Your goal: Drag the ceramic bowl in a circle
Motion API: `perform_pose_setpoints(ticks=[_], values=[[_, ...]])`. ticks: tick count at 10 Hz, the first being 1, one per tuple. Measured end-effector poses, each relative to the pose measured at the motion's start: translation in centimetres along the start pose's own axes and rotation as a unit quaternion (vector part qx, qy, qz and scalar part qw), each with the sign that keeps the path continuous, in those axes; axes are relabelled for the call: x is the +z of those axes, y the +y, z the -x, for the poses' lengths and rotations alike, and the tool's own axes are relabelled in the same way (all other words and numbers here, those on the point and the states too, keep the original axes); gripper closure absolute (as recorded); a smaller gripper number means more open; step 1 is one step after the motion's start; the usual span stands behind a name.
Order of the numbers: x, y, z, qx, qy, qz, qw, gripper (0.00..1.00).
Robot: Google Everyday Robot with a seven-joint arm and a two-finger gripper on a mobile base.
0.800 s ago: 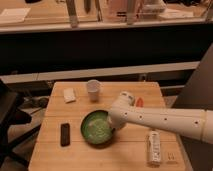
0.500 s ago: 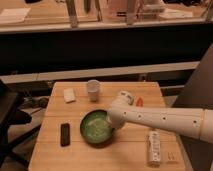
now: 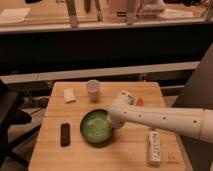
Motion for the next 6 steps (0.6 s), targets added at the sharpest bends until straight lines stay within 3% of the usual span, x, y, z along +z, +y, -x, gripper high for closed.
perform_pose_setpoints(ticks=[3, 6], values=[[-0.1, 1.0, -3.3, 0.029, -0.011, -0.04, 0.9987, 0.97], [-0.3, 4.5, -4.6, 0.069, -0.023, -0.048, 0.9962, 0.97]])
